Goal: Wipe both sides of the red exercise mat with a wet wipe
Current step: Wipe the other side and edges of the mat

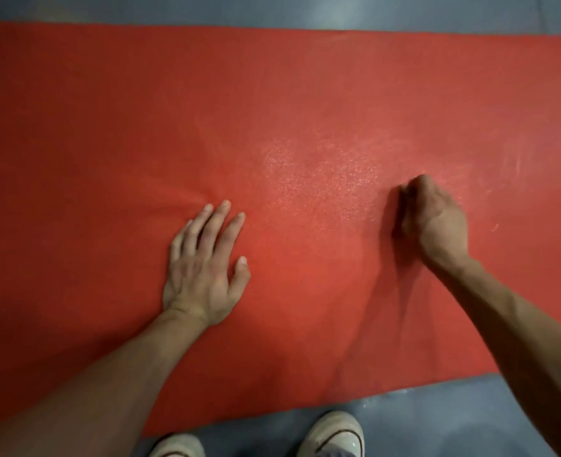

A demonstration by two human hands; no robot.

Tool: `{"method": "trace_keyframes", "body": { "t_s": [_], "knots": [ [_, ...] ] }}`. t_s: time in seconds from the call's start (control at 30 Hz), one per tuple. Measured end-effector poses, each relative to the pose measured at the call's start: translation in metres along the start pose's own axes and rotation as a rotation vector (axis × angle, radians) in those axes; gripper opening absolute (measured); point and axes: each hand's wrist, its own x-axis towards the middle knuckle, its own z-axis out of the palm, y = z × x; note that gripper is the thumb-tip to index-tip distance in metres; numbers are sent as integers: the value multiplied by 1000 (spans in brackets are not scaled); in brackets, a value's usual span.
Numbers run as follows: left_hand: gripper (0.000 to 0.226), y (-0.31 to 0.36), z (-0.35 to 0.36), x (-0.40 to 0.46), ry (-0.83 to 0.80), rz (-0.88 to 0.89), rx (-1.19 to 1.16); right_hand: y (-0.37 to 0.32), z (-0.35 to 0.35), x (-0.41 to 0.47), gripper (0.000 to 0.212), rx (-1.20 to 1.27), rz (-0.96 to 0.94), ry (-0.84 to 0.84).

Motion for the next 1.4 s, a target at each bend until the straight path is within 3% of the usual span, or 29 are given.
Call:
{"method": "trace_keyframes", "body": {
  "t_s": [0.07, 0.17, 0.23, 0.3, 0.53, 0.7, 0.8, 0.9, 1.07, 1.13, 1.2, 1.27, 1.33, 1.4],
  "knots": [
    [70, 0, -1, -1, -10, -1, 4, -24, 4, -14, 21, 52, -28, 9],
    [70, 1, -1, -2, -14, 9, 1, -90, 19, -77, 15, 162, -408, -174],
    [71, -1, -1, -2, -20, 11, -11, -124, 30, -117, 23, 110, -691, -257],
    [70, -2, -2, -1, -30, 13, -12, -136, 32, -125, 27, 91, -839, -283],
    [55, -18, -16, -6, -53, 86, -95, -131, 30, -88, 22, 90, -867, -270],
    [58, -94, -35, -32, 84, -268, 14, -156, 34, -101, 20, 171, -1062, -306],
    [61, -113, -39, -39, 89, -316, 65, -166, 36, -90, 18, 157, -1189, -288],
    [62, -110, -36, -35, 101, -298, 77, -171, 39, -40, 14, 167, -1054, -230],
    [64, -112, -37, -36, 92, -297, 84, -196, 45, 53, 24, 165, -558, -48],
    [65, -111, -37, -35, 89, -298, 85, -210, 48, 45, 21, 209, -551, -45],
    [65, -112, -37, -35, 86, -299, 84, -222, 49, 6, 11, 250, -752, -143],
    [66, -113, -37, -35, 86, -299, 82, -226, 49, -53, 5, 217, -1069, -307],
    [66, -114, -36, -35, 90, -291, 84, -227, 45, -84, 9, 165, -1323, -344],
    [66, -115, -36, -36, 85, -290, 84, -233, 47, -55, 7, 136, -1371, -300]
  ]
}}
